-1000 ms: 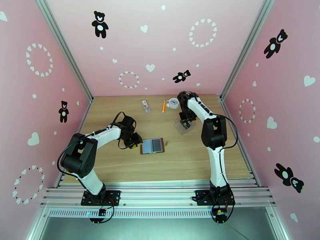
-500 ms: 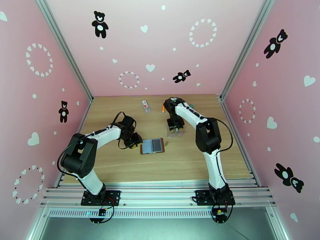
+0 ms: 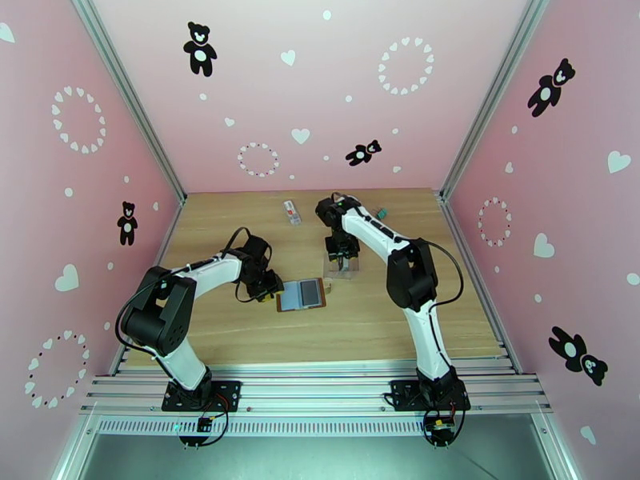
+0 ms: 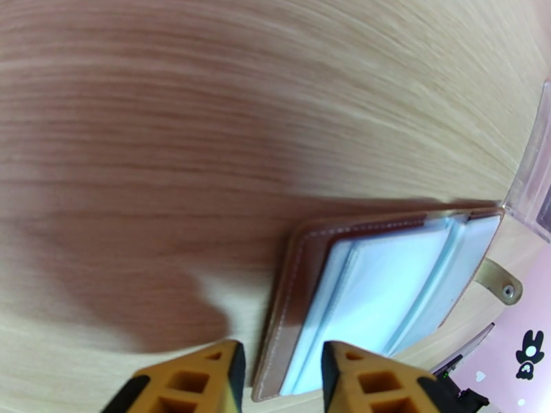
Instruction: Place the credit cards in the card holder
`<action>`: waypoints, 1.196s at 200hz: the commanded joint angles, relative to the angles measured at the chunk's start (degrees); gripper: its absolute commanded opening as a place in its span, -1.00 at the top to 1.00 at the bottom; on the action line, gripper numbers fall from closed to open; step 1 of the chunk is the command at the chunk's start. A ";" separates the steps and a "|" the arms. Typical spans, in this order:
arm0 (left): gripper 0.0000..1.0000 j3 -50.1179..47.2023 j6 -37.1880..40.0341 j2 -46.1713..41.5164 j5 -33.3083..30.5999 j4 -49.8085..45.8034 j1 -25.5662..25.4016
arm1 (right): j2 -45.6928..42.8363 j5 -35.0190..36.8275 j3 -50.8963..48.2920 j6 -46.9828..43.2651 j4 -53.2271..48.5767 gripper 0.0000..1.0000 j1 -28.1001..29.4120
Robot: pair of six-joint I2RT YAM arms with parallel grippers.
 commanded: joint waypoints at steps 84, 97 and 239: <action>0.28 -0.39 0.52 -1.77 -0.01 0.20 0.24 | -0.79 2.36 -0.43 -0.97 -1.69 0.05 -1.85; 0.28 -0.33 0.43 -1.72 -0.02 0.30 0.21 | -0.23 0.97 -0.52 -1.32 -1.80 0.04 -2.03; 0.28 0.13 0.86 -1.29 0.00 -0.13 0.20 | 2.22 -0.13 -1.74 -2.00 -1.59 0.05 -2.12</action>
